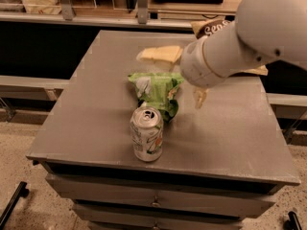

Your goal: Move green rice chip bag near 7up can

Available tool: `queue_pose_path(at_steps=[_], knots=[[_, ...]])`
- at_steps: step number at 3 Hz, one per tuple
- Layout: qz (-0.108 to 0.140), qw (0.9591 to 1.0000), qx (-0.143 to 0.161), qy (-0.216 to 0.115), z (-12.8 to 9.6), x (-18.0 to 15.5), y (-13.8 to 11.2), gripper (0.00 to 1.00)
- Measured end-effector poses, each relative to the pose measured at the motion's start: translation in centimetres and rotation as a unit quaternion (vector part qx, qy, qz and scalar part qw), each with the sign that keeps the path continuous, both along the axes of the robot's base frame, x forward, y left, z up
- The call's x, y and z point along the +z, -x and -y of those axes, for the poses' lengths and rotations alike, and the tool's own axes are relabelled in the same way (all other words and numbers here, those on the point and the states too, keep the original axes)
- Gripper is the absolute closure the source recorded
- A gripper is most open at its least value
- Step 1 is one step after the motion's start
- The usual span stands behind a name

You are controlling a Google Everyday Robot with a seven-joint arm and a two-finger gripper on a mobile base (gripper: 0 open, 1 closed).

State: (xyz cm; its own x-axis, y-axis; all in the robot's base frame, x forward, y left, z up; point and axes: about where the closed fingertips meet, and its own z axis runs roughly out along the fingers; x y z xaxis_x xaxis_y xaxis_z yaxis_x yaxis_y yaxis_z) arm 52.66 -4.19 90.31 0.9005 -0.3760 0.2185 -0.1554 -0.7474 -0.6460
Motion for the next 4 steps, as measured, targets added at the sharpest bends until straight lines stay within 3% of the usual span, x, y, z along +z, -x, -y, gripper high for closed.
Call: queue_pose_path(at_steps=[1, 2, 3, 4], knots=[[-0.013, 0.9979, -0.051, -0.036, 3.0, 2.6, -1.6, 0.00], [-0.010, 0.9898, -0.118, -0.078, 5.7, 4.8, -1.3, 0.00], [0.007, 0.9873, -0.132, -0.088, 6.1, 5.5, -2.1, 0.00], [0.005, 0.9878, -0.129, -0.087, 6.0, 5.4, -2.0, 0.00]])
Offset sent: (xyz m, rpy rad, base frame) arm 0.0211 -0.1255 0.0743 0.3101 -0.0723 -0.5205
